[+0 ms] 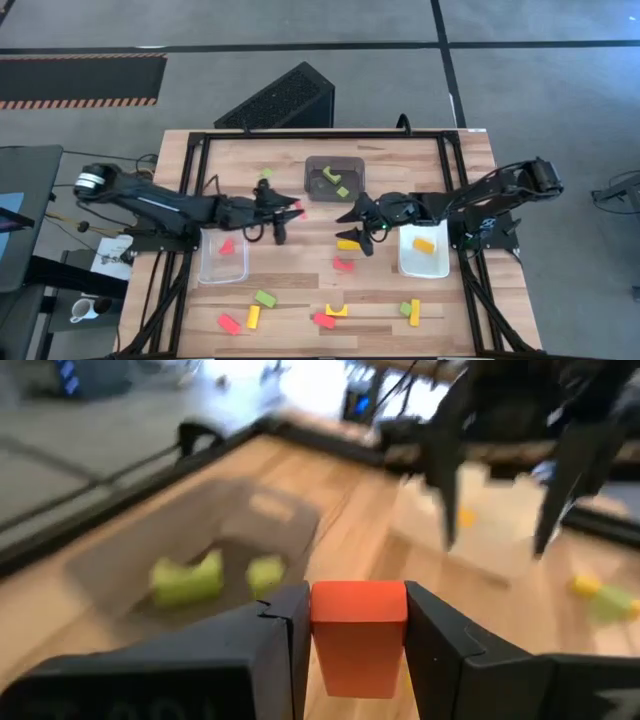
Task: Sort & place blocks by color
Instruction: Put the orange block into the transparent bin
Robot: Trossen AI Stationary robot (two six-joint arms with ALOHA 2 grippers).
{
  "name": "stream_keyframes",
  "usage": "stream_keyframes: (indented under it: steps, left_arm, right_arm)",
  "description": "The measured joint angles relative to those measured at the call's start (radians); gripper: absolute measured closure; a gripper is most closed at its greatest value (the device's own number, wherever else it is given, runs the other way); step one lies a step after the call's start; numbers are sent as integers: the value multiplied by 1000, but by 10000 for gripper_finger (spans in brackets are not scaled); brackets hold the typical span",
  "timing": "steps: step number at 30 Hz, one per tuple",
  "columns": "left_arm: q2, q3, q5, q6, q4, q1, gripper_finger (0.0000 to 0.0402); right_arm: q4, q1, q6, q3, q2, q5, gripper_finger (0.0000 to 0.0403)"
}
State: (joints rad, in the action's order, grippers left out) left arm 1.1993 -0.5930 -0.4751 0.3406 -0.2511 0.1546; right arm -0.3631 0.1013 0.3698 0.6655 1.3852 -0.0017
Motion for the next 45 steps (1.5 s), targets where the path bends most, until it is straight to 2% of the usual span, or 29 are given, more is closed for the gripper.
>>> stream_keyframes:
  steps: [5, 8, 15, 19, 21, 25, 29, 33, 36, 39, 42, 45]
  left_arm:
    - [-136, -59, -200, 278, 497, 108, 314]
    - [-157, -72, -256, 439, 675, 160, 314]
    - [-151, -74, -207, 493, 710, 209, 314]
    - [-160, -95, -232, 490, 724, 289, 314]
    - [-160, -129, -235, 518, 789, 341, 314]
    - [-160, -228, -240, 674, 1005, 458, 314]
    - [-151, -299, -192, 954, 1291, 551, 314]
    - [-133, -303, -161, 1232, 1504, 654, 314]
    - [-105, -281, -206, 1360, 1537, 719, 314]
    - [-75, -251, -284, 1391, 1517, 774, 314]
    - [-54, -226, -285, 1450, 1522, 795, 311]
    - [-46, -216, -257, 1498, 1525, 795, 274]
  right_arm:
    - [51, 27, 0, 0, -38, 0, 174]
    - [49, 40, -1, 0, -40, 3, 179]
    - [58, 43, -4, 0, -40, 3, 189]
    - [68, 43, -27, 0, -40, 3, 194]
    - [68, 40, -39, 0, -40, 2, 196]
    - [75, 33, -42, 0, -40, 3, 199]
    - [73, 44, -55, 0, -40, 1, 202]
    - [68, 43, -56, 0, -40, 1, 206]
    - [61, 42, -44, 0, -40, 2, 209]
    - [61, 43, -37, 0, -40, 2, 211]
    - [59, 44, -23, 0, -40, 2, 212]
    - [50, 43, -21, 0, -40, 2, 211]
